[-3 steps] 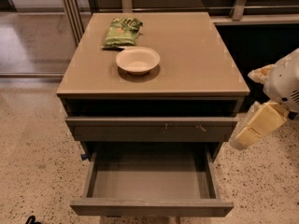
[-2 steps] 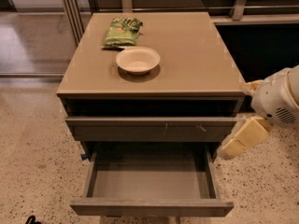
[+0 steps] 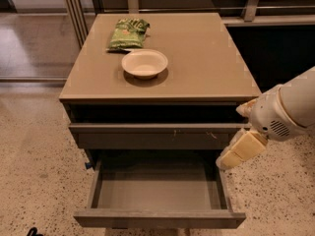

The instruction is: Close middle drawer

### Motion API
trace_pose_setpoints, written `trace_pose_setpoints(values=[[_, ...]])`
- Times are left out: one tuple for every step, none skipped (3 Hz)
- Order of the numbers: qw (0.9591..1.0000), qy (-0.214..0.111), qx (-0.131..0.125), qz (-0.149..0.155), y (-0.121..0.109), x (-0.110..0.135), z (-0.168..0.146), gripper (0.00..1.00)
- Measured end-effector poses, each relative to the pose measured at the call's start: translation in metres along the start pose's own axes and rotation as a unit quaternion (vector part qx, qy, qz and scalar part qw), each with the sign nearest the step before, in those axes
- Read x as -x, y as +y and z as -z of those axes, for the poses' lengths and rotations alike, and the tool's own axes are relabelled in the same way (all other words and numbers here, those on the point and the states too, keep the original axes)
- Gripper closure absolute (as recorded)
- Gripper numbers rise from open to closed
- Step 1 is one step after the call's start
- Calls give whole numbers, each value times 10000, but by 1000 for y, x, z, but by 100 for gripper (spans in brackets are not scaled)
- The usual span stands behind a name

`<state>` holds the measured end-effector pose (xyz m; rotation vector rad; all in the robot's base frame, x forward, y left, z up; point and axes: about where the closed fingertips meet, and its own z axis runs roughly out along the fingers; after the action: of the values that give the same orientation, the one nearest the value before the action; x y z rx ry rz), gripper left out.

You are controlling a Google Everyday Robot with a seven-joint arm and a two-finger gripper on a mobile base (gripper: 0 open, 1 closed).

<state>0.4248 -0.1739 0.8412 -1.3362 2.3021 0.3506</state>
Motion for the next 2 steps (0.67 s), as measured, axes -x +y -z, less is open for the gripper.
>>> trace_pose_setpoints(values=[[10000, 0, 0, 0, 0, 0, 0, 39], [10000, 0, 0, 0, 0, 0, 0, 62]])
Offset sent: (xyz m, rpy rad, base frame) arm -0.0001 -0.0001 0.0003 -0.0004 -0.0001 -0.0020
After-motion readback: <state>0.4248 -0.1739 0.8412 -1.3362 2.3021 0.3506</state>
